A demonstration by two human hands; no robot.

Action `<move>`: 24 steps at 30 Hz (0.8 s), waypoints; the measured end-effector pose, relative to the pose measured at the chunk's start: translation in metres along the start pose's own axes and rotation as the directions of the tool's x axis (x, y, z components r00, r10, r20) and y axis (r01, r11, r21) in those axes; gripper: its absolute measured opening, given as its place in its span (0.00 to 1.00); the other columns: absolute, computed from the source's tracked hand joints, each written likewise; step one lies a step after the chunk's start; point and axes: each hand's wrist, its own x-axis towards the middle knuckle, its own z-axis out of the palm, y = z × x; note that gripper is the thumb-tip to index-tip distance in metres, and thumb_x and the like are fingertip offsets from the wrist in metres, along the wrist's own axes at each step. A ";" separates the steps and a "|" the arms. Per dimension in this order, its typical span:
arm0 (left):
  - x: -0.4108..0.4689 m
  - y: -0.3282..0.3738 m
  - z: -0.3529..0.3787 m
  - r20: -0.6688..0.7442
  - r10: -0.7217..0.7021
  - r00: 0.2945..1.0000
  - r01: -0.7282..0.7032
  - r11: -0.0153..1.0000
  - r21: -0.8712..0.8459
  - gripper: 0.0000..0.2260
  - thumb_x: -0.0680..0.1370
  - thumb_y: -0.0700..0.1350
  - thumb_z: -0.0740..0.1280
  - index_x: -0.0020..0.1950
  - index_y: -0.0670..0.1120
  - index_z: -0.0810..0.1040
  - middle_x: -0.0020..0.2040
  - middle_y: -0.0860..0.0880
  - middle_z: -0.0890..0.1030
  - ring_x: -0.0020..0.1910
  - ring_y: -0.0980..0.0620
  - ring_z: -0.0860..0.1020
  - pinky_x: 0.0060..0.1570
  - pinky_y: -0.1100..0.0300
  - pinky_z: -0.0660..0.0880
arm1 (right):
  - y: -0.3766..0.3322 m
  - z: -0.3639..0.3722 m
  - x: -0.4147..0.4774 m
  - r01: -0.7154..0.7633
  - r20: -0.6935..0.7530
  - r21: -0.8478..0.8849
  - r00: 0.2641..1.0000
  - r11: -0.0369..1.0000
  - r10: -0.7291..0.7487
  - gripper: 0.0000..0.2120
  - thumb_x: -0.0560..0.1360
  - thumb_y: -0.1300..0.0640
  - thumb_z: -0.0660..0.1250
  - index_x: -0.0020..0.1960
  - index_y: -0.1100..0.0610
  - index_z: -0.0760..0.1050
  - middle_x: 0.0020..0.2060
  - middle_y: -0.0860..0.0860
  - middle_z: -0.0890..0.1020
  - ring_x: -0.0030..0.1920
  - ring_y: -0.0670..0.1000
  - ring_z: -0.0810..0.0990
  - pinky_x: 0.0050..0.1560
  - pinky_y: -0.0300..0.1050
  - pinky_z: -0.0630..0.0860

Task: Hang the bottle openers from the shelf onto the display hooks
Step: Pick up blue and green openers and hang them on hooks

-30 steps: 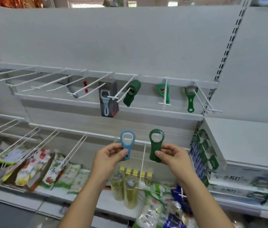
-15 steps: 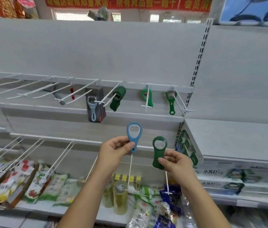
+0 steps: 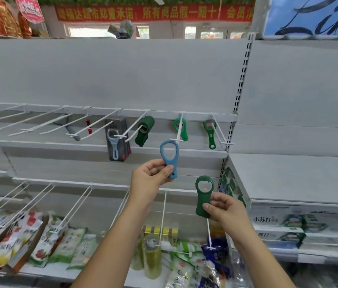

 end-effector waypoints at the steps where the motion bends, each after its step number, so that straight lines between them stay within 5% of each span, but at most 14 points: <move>1: 0.001 0.000 0.001 -0.001 -0.001 1.000 0.001 1.000 0.002 0.08 0.75 0.33 0.72 0.53 0.40 0.82 0.44 0.44 0.88 0.43 0.48 0.87 0.43 0.58 0.84 | -0.001 0.000 0.000 0.003 0.005 0.004 1.000 1.000 -0.003 0.11 0.73 0.70 0.72 0.49 0.57 0.83 0.42 0.55 0.87 0.47 0.55 0.87 0.52 0.50 0.84; 24: -0.001 -0.009 0.011 -0.001 0.066 0.998 -0.066 0.998 -0.010 0.10 0.76 0.33 0.71 0.56 0.41 0.81 0.46 0.44 0.87 0.44 0.49 0.86 0.42 0.61 0.82 | -0.006 -0.003 0.006 0.029 0.058 -0.001 0.998 1.000 -0.029 0.10 0.73 0.69 0.72 0.50 0.57 0.83 0.42 0.55 0.88 0.45 0.50 0.87 0.44 0.39 0.82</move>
